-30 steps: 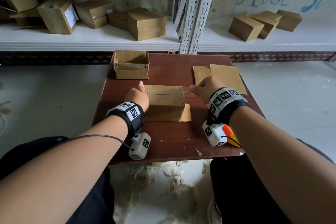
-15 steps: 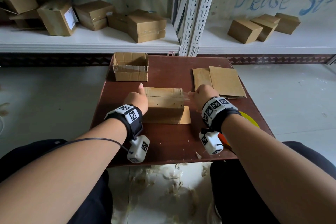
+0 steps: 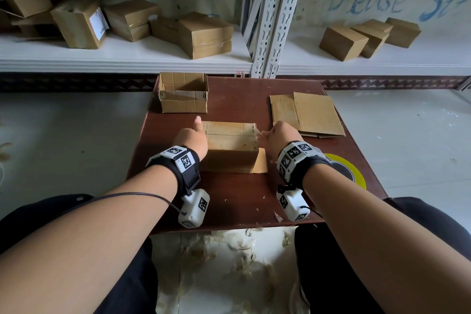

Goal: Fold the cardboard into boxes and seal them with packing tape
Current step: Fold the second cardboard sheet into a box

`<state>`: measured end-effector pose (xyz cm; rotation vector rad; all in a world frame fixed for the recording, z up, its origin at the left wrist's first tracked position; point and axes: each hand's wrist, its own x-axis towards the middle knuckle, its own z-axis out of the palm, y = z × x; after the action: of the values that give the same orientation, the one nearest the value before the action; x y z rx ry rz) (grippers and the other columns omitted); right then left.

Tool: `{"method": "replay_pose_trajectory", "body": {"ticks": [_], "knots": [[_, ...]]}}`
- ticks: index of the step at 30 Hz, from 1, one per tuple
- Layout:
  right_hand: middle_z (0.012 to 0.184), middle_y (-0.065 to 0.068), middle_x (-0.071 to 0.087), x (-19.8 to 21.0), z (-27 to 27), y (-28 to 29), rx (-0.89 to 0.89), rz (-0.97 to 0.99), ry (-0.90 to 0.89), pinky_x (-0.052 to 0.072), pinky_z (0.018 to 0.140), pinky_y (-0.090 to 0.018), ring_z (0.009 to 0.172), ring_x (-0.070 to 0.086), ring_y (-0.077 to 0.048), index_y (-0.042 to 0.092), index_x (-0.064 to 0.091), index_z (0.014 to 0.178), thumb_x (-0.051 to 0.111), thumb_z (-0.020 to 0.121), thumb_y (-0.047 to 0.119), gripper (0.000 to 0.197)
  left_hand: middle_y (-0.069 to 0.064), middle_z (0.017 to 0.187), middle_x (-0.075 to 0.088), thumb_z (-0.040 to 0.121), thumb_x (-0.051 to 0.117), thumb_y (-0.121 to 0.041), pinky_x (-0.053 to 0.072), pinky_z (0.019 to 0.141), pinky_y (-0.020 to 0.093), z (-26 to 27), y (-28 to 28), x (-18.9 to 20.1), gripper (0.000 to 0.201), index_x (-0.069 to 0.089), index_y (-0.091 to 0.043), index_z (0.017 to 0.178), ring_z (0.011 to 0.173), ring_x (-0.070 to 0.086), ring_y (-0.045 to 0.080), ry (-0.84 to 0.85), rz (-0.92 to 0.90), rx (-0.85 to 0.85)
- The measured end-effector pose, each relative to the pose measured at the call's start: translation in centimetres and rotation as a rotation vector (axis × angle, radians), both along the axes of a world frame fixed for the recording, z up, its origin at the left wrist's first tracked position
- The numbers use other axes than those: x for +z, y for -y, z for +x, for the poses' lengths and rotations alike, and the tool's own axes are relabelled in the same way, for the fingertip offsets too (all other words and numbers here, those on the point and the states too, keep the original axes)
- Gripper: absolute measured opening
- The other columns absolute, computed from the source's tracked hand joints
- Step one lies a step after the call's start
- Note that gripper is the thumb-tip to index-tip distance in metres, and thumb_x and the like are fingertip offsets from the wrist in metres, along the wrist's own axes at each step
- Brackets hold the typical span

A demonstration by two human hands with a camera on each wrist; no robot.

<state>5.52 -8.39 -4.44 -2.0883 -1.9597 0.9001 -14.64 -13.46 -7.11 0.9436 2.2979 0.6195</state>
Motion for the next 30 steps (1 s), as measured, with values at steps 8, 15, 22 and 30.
{"method": "replay_pose_trajectory", "body": {"ticks": [8, 15, 22, 30], "knots": [[0.079, 0.002, 0.061, -0.1, -0.2, -0.2, -0.02, -0.044, 0.006, 0.055, 0.065, -0.029, 0.068, 0.059, -0.012, 0.016, 0.051, 0.079, 0.068, 0.1, 0.017, 0.027, 0.023, 0.128, 0.065, 0.107, 0.015, -0.061, 0.046, 0.091, 0.041, 0.0, 0.0, 0.1, 0.081, 0.061, 0.003, 0.125, 0.115, 0.063, 0.038, 0.008, 0.007, 0.003], [0.082, -0.003, 0.061, -0.3, -0.8, 0.5, 0.002, 0.03, 0.043, 0.04, 0.055, -0.027, 0.063, 0.054, -0.013, 0.014, 0.048, 0.08, 0.061, 0.104, 0.022, 0.029, 0.023, 0.128, 0.065, 0.106, 0.015, -0.062, 0.047, 0.094, 0.042, 0.0, 0.0, 0.0, 0.081, 0.061, 0.003, 0.125, 0.116, 0.063, 0.039, 0.014, 0.009, 0.003], [0.099, -0.009, 0.062, -0.1, -1.1, 1.3, -0.01, 0.054, 0.03, 0.042, 0.072, -0.032, 0.078, 0.056, -0.023, 0.006, 0.054, 0.125, 0.057, 0.106, 0.028, 0.029, 0.023, 0.13, 0.064, 0.107, 0.015, -0.061, 0.044, 0.091, 0.041, 0.1, 0.1, 0.1, 0.081, 0.061, 0.003, 0.126, 0.117, 0.062, 0.039, 0.018, 0.01, 0.003], [0.107, -0.012, 0.065, -0.5, -1.5, 1.2, 0.0, 0.057, 0.056, 0.056, 0.08, -0.042, 0.091, 0.063, -0.03, 0.007, 0.052, 0.123, 0.057, 0.106, 0.024, 0.025, 0.023, 0.128, 0.065, 0.106, 0.015, -0.062, 0.043, 0.087, 0.04, 0.0, 0.0, 0.0, 0.082, 0.061, 0.003, 0.126, 0.116, 0.062, 0.039, 0.026, 0.005, 0.001]]}}
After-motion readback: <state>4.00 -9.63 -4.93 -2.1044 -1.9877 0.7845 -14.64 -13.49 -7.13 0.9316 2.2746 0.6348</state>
